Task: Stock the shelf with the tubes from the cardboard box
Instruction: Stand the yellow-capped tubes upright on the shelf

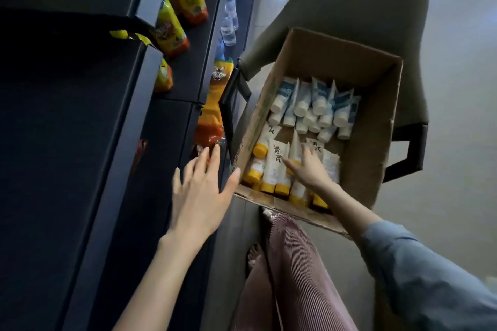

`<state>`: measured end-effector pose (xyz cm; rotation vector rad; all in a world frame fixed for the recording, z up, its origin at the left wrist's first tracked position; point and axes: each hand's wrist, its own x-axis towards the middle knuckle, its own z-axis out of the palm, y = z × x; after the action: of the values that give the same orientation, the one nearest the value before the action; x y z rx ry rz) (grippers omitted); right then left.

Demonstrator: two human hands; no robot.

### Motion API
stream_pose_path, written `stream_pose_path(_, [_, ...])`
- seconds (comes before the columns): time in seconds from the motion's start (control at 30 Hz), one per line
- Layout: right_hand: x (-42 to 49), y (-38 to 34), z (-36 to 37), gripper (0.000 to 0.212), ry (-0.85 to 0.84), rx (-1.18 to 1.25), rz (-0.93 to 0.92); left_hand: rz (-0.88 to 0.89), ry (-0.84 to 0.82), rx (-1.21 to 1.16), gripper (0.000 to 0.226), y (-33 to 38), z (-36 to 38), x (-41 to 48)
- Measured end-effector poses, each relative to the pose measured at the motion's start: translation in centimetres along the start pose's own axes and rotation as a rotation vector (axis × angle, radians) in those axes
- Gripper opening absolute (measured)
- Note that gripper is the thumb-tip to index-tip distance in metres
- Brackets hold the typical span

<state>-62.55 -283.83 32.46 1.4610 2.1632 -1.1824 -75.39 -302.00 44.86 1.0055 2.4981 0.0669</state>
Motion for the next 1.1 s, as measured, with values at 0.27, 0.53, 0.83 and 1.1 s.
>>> stream_pose_path(0.27, [5.1, -0.1, 2.6, 0.076, 0.024, -0.078, 0.108, -0.017, 0.003, -0.094, 0.082, -0.6, 2.0, 0.2])
stream_pose_path(0.53, [6.2, 0.7, 3.1, 0.059, -0.002, -0.262, 0.101, -0.018, 0.022, -0.22, 0.076, 0.1, 3.0, 0.6])
stream_pose_path(0.83, [3.5, 2.0, 0.1, 0.026, -0.19, 0.805, 0.381, 0.015, 0.042, -0.328, 0.074, 0.8, 2.5, 1.3])
stream_pose_path(1.1, [-3.9, 0.4, -1.2, 0.047, -0.58, 1.491, 0.112, 0.026, 0.007, -0.537, 0.054, 1.1, 2.5, 2.0])
